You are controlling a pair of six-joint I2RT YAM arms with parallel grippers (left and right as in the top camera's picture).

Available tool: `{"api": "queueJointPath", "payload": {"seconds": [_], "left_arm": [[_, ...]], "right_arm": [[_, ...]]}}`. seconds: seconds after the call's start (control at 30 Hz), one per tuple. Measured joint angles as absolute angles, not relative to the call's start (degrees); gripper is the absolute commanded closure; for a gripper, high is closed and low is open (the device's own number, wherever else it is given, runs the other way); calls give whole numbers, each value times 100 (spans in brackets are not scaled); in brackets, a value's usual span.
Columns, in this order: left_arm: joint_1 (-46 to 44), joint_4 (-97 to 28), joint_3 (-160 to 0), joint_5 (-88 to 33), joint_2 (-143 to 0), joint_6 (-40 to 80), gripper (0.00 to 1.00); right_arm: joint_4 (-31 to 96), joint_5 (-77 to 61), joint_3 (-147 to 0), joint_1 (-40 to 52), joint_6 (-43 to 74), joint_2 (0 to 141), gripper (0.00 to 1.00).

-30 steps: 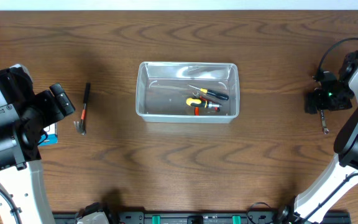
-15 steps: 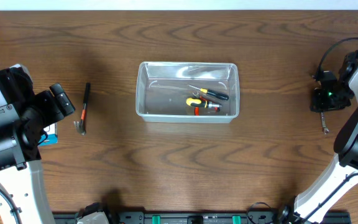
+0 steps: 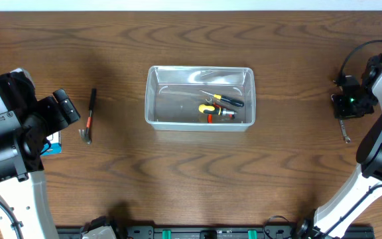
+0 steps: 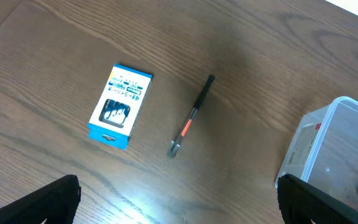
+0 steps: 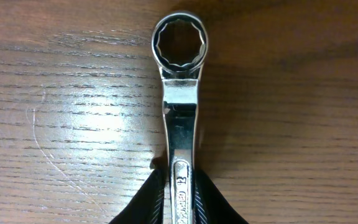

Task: Pack container
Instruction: 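Lower the right gripper and close it on the metal wrench, then carry the wrench into the container with the right gripper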

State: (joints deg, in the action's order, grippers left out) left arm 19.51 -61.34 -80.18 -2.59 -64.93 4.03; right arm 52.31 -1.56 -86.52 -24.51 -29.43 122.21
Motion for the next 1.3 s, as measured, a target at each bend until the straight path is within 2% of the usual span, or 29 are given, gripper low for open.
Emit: {"api": "queueJointPath", "payload": {"seconds": [0.07, 0.17, 0.47, 0.67, 0.8, 0.97, 1.2, 1.3], "left_arm": [[1951, -6134, -8018, -259, -6493, 403, 2], [1951, -6134, -8018, -259, -6493, 403, 2], [1951, -6134, -8018, -259, -6493, 403, 2], [1951, -6136, -8018, -259, -6495, 403, 2], [1951, -6139, -8018, -259, -6495, 403, 2], [1951, -6139, -8018, -261, -6495, 403, 2], [1951, -6154, -8018, -259, -6495, 403, 2], [1951, -6171, -8018, -259, -6495, 403, 2]], "right_arm": [[5231, -156, -8652, -2451, -2939, 12221, 88], [5236, -169, -8652, -2451, -2919, 12221, 99], [5299, -196, -8685, -2449, -2788, 12221, 99], [5961, -303, -9347, -2182, -2729, 12219, 99], [6536, -307, -10457, -1551, -2722, 12134, 99], [6934, -329, -11692, -220, -2842, 11769, 99], [7070, -451, -11950, 1907, -3850, 11568, 99], [7076, -534, -11942, 2532, -4445, 11671, 99]]}}
